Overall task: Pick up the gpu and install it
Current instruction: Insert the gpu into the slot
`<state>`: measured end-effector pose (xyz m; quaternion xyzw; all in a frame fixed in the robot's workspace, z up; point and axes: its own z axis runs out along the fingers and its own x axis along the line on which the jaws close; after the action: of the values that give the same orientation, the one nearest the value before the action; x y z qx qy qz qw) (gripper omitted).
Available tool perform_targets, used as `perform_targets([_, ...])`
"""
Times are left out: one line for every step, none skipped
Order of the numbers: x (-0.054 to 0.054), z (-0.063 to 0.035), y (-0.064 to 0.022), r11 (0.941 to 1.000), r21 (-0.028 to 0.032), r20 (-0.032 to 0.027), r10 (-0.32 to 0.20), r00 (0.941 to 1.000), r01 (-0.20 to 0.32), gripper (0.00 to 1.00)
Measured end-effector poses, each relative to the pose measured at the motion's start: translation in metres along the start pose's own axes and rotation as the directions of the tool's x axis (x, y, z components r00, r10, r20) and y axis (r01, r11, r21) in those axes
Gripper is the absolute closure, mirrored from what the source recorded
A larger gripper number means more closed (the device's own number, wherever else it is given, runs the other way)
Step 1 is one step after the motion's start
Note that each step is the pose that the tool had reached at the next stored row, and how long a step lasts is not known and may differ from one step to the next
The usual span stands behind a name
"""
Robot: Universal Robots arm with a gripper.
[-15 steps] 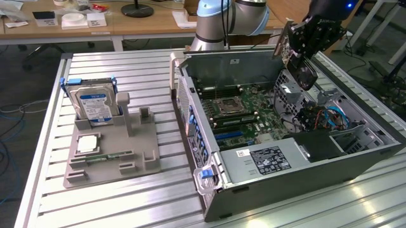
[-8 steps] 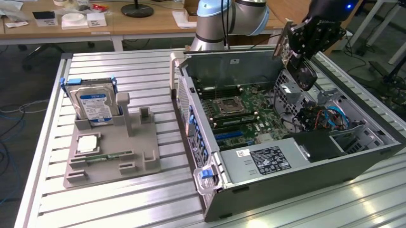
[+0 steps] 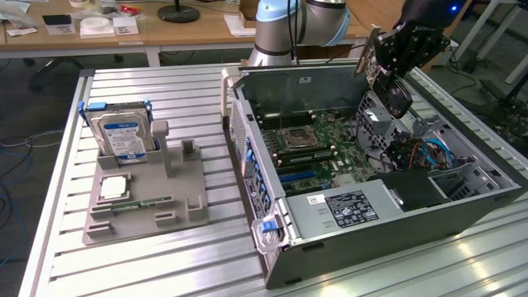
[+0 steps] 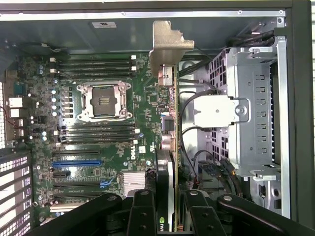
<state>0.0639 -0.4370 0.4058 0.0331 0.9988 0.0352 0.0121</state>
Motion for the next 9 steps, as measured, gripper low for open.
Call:
perform_targets([0.0,0.0,0.0,1.0,0.0,0.0,0.0,1.0,0.0,0.73])
perform_targets([0.0,0.0,0.0,1.0,-0.0001,0.0,-0.001,1.0,0.001,0.73])
perform_targets([0.0,0.0,0.0,1.0,-0.0001,-0.0002,-0.004,1.0,0.004,0.73])
perform_targets([0.0,0.0,0.0,1.0,-0.0003,-0.0005,-0.008,1.0,0.008,0.73])
perform_targets([0.0,0.0001,0.0,0.9999,-0.0005,-0.001,-0.015,0.9999,0.015,0.73])
perform_targets([0.0,0.0001,0.0,0.9997,-0.0007,-0.0016,-0.024,0.9997,0.024,0.73])
perform_targets([0.0,0.0001,0.0,0.9995,-0.0009,-0.0022,-0.032,0.9995,0.032,0.73])
perform_targets([0.0,0.0001,0.0,0.9991,-0.001,-0.0029,-0.042,0.9991,0.042,0.73])
perform_targets([0.0,0.0001,0.0,0.9987,-0.0012,-0.0035,-0.05,0.9987,0.05,0.73])
